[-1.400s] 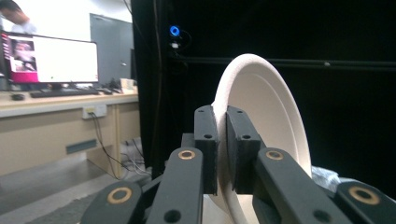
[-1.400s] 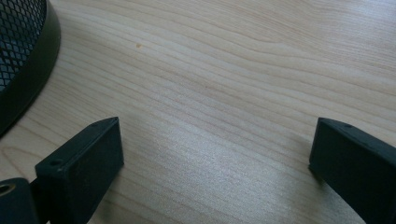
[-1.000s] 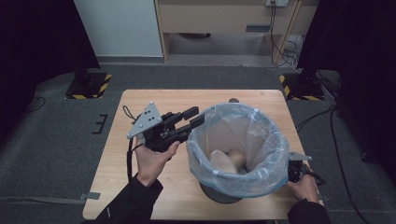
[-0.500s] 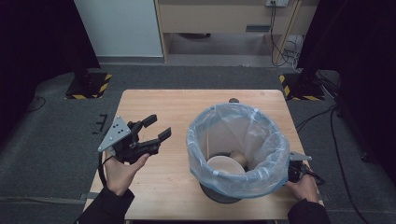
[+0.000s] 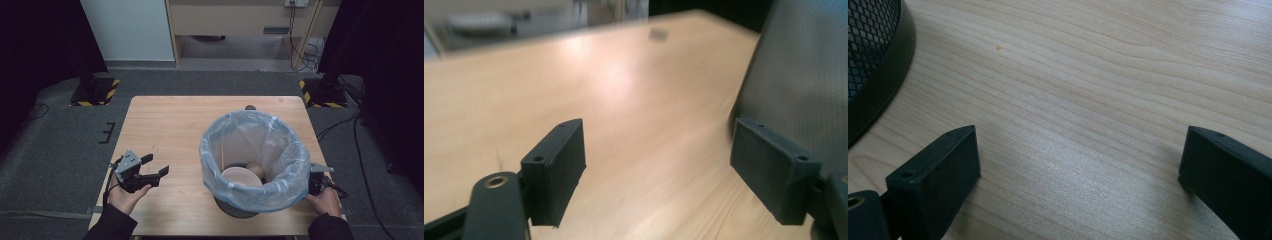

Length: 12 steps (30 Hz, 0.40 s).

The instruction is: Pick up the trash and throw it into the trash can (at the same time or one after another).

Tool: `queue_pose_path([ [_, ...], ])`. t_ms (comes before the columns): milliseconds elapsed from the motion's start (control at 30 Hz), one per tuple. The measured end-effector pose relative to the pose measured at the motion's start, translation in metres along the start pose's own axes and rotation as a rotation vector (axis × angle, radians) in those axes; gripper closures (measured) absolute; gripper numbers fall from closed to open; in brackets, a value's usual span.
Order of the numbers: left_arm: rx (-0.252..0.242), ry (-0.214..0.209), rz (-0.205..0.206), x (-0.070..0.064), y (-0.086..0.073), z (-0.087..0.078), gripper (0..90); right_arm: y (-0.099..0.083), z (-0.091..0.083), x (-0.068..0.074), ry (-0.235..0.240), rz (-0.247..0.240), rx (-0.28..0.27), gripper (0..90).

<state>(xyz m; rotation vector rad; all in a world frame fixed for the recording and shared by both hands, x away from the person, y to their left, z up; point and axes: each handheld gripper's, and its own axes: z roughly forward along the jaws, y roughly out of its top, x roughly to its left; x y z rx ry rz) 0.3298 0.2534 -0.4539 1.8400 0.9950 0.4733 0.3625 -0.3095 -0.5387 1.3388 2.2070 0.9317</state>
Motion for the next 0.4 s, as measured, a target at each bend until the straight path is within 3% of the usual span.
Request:
queue_pose_path([
  [167, 0.127, 0.051, 0.007, 0.016, -0.025, 0.012, 19.1, 0.000, 0.000, 0.000, 0.001, 0.002, 0.002, 3.2],
  [300, 0.209, 0.093, -0.030, 0.030, -0.039, 0.017, 18.9, 0.000, 0.000, 0.001, 0.001, -0.002, 0.001, 3.1],
  [400, 0.223, 0.107, -0.036, 0.036, -0.039, 0.018, 18.2, 0.000, 0.000, 0.001, 0.001, -0.002, 0.001, 3.1],
])
